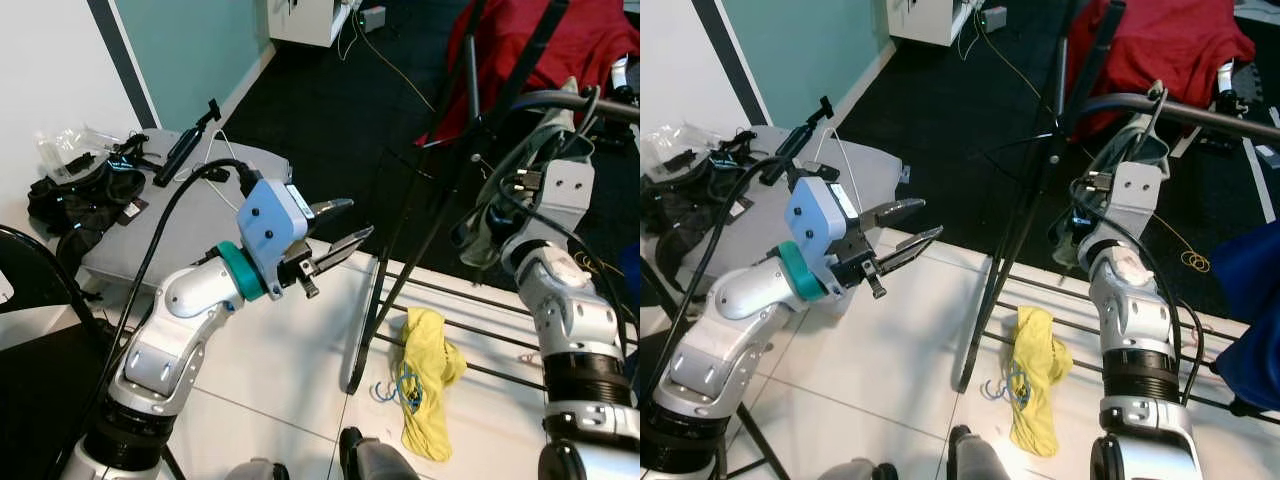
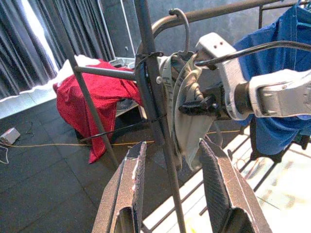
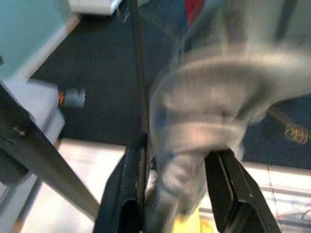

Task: Hang hanger

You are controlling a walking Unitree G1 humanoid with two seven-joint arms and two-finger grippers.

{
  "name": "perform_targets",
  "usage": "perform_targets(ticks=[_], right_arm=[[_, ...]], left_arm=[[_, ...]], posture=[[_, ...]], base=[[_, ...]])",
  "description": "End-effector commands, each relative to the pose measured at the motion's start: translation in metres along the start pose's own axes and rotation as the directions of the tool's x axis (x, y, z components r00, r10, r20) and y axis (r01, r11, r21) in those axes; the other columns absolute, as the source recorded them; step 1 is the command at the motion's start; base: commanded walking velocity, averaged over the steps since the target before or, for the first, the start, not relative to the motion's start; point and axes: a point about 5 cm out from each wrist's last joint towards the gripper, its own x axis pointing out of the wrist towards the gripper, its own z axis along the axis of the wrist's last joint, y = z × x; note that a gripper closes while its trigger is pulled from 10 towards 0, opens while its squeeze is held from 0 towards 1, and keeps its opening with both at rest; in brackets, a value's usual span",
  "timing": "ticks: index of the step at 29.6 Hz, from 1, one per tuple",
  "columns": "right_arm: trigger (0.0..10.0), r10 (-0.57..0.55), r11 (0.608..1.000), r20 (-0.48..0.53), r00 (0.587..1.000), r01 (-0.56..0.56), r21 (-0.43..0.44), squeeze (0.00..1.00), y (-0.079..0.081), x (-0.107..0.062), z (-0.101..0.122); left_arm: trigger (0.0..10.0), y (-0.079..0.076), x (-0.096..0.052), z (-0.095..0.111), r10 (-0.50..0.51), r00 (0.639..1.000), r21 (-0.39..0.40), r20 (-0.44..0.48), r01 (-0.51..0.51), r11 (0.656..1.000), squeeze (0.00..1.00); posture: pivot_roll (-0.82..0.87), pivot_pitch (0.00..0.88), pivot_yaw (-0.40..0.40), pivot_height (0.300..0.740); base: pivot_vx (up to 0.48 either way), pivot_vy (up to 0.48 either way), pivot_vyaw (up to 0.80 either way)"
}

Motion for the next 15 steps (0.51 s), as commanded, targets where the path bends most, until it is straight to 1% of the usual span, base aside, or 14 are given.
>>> perform_targets(ticks=[1,2,3,4,5,6,7,8,10,11,12,13,15], right_arm=[[10.0,0.025,1.000,0.075,0.997,-0.024,-0.015,0.00,0.006,-0.011,-0.001],[10.0,0.025,1.000,0.075,0.997,-0.024,-0.015,0.00,0.006,-0.011,-0.001],[10.0,0.036,0.999,0.155,0.987,-0.035,-0.009,0.00,0.010,-0.023,0.000],[10.0,0.039,0.999,0.226,0.973,-0.034,-0.023,0.00,0.013,-0.037,0.001],[10.0,0.039,0.999,0.226,0.973,-0.034,-0.023,0.00,0.013,-0.037,0.001],[10.0,0.040,0.999,0.268,0.963,-0.031,-0.036,0.00,0.015,-0.046,0.002],[10.0,0.040,0.999,0.268,0.963,-0.031,-0.036,0.00,0.015,-0.046,0.002],[10.0,0.038,0.998,0.277,0.960,-0.023,-0.055,0.00,0.017,-0.054,0.000],[10.0,0.038,0.998,0.277,0.960,-0.023,-0.055,0.00,0.017,-0.054,0.000],[10.0,0.037,0.997,0.278,0.960,-0.019,-0.068,0.00,0.020,-0.063,-0.003],[10.0,0.037,0.997,0.278,0.960,-0.019,-0.068,0.00,0.020,-0.063,-0.003],[10.0,0.043,0.994,0.283,0.958,-0.013,-0.106,0.00,0.024,-0.073,-0.007],[10.0,0.043,0.994,0.283,0.958,-0.013,-0.106,0.00,0.024,-0.073,-0.007]], left_arm=[[10.0,-0.004,0.000,0.000,-0.020,1.000,-0.014,-0.004,0.020,1.000,0.00],[10.0,-0.004,0.000,0.000,-0.020,1.000,-0.014,-0.004,0.020,1.000,0.00],[10.0,-0.005,0.000,0.000,-0.017,1.000,-0.028,-0.003,0.016,0.999,0.00],[10.0,-0.005,-0.001,0.000,-0.020,1.000,-0.044,-0.003,0.020,0.999,0.00],[10.0,-0.005,-0.001,0.000,-0.020,1.000,-0.044,-0.003,0.020,0.999,0.00],[10.0,-0.006,-0.002,0.000,-0.024,1.000,-0.055,-0.004,0.024,0.998,0.00],[10.0,-0.006,-0.002,0.000,-0.024,1.000,-0.055,-0.004,0.024,0.998,0.00],[10.0,-0.007,-0.003,0.000,-0.039,0.999,-0.062,-0.007,0.038,0.997,0.00],[10.0,-0.007,-0.003,0.000,-0.039,0.999,-0.062,-0.007,0.038,0.997,0.00],[10.0,-0.007,-0.004,0.000,-0.050,0.999,-0.064,-0.010,0.050,0.997,0.00],[10.0,-0.007,-0.004,0.000,-0.050,0.999,-0.064,-0.010,0.050,0.997,0.00],[10.0,-0.006,-0.004,-0.001,-0.055,0.998,-0.065,-0.012,0.054,0.996,0.00],[10.0,-0.006,-0.004,-0.001,-0.055,0.998,-0.065,-0.012,0.054,0.996,0.00]], posture=[[-0.07,0.099,0.034,0.740],[-0.07,0.099,0.034,0.740],[-0.07,0.103,0.036,0.740],[-0.08,0.109,0.041,0.740],[-0.08,0.109,0.041,0.740],[-0.08,0.109,0.041,0.740],[-0.08,0.109,0.041,0.740],[-0.08,0.110,0.043,0.740],[-0.08,0.110,0.043,0.740],[-0.08,0.112,0.043,0.740],[-0.08,0.112,0.043,0.740],[-0.08,0.113,0.043,0.740],[-0.08,0.113,0.043,0.740]], base=[[0.000,0.000,0.00],[0.000,0.000,0.00],[0.000,0.000,0.00],[0.000,0.000,0.00],[0.000,0.000,0.00],[0.000,0.000,0.00],[0.000,0.000,0.00],[0.000,0.000,0.00],[0.000,0.000,0.00],[0.000,0.000,0.00],[0.000,0.000,0.00],[0.000,0.000,0.00],[0.000,0.000,0.00]])
